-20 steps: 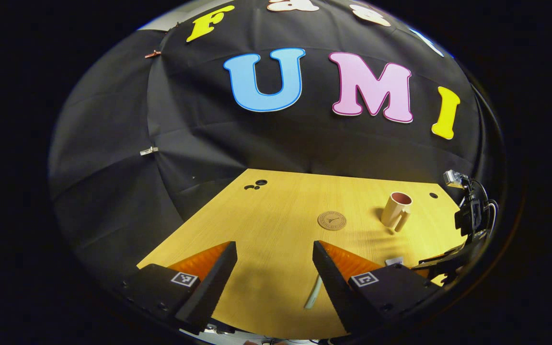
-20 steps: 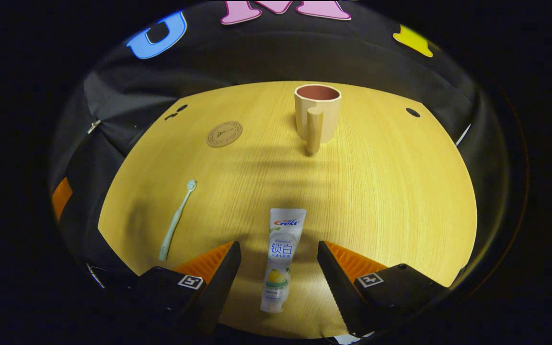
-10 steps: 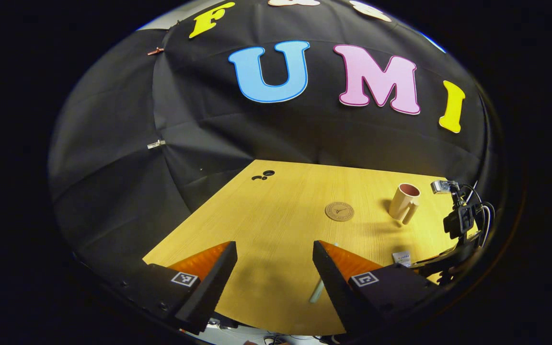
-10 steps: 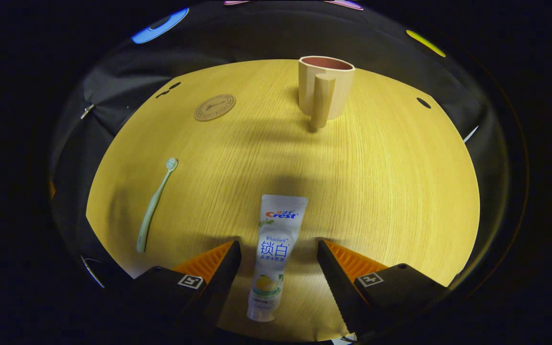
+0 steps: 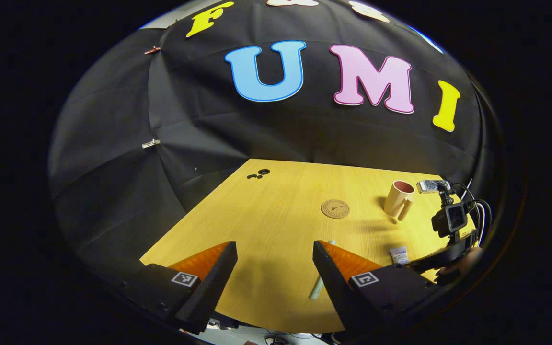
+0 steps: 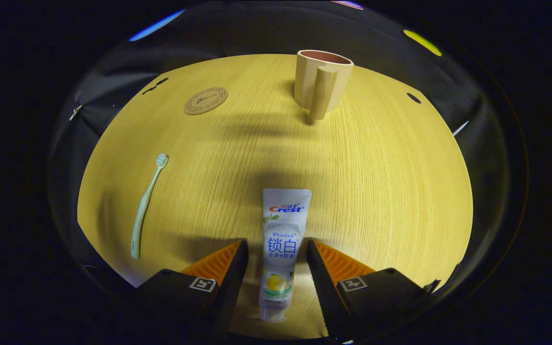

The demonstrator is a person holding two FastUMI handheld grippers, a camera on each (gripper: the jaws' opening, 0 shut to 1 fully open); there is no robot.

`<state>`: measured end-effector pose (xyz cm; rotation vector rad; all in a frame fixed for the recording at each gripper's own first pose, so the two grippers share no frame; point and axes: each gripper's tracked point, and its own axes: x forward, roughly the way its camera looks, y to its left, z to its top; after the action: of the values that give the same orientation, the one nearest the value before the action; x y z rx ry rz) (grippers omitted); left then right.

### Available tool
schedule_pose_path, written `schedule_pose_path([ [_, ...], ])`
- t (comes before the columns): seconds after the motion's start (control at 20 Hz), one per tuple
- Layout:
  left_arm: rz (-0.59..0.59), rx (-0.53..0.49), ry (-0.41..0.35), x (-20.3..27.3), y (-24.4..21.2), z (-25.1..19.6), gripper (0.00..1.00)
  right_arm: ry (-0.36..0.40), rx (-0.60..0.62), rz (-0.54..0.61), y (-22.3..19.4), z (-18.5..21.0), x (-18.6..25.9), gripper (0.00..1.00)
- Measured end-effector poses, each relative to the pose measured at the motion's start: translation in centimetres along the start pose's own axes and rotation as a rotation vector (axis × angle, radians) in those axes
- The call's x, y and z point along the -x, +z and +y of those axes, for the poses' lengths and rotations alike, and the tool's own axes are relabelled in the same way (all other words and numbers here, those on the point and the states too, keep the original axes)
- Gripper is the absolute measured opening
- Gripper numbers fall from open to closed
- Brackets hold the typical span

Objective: Put the toothbrush and toothpaste on the desktop into the cup, then pick up the cup and place it on the coaster on the desktop.

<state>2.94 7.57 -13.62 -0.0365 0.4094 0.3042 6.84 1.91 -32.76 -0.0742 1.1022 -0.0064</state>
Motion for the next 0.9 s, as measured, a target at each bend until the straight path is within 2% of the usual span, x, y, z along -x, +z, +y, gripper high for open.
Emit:
schedule_pose_path([
  [0.05,-0.003,-0.001,-0.008,0.1,0.0,0.0,1.0,-0.009,-0.023,0.008,-0.2,-0.1,-0.2,0.72],
  [0.1,-0.005,-0.001,-0.017,0.1,0.0,0.0,1.0,-0.016,-0.04,0.013,-0.1,-0.1,0.0,0.53],
  [0.2,-0.008,-0.009,-0.033,0.3,-0.2,0.1,1.0,-0.019,-0.045,0.024,-0.2,-0.1,-0.1,0.45],
  [0.4,-0.004,-0.015,-0.053,0.5,-1.1,0.7,1.0,-0.004,-0.016,0.003,-0.2,0.0,-0.1,0.45],
  [0.45,0.003,-0.015,-0.053,0.5,-1.5,0.9,1.0,-0.002,-0.012,-0.016,0.0,0.0,-0.1,0.42],
  [0.5,0.011,-0.013,-0.053,0.6,-1.8,1.1,1.0,0.003,-0.008,-0.032,0.0,0.1,0.0,0.45],
  [0.55,0.02,-0.011,-0.054,0.7,-2.2,1.3,1.0,0.006,0.0,-0.036,-0.1,0.1,-0.1,0.41],
  [0.65,0.034,-0.011,-0.047,0.8,-2.8,1.8,1.0,0.017,0.008,-0.026,-0.1,0.2,-0.1,0.37],
  [0.7,0.037,-0.013,-0.042,0.9,-2.9,2.1,1.0,0.033,0.007,-0.021,0.0,0.3,-0.1,0.31],
  [0.75,0.039,-0.016,-0.035,0.9,-3.1,2.3,1.0,0.061,-0.013,-0.011,-0.1,0.5,0.0,0.3],
  [0.8,0.042,-0.019,-0.026,0.8,-3.2,2.5,1.0,0.09,-0.034,-0.005,0.0,0.6,0.2,0.22],
  [0.9,0.052,-0.014,-0.018,0.7,-3.4,2.6,1.0,0.129,-0.065,-0.007,0.5,0.4,0.2,0.21],
])
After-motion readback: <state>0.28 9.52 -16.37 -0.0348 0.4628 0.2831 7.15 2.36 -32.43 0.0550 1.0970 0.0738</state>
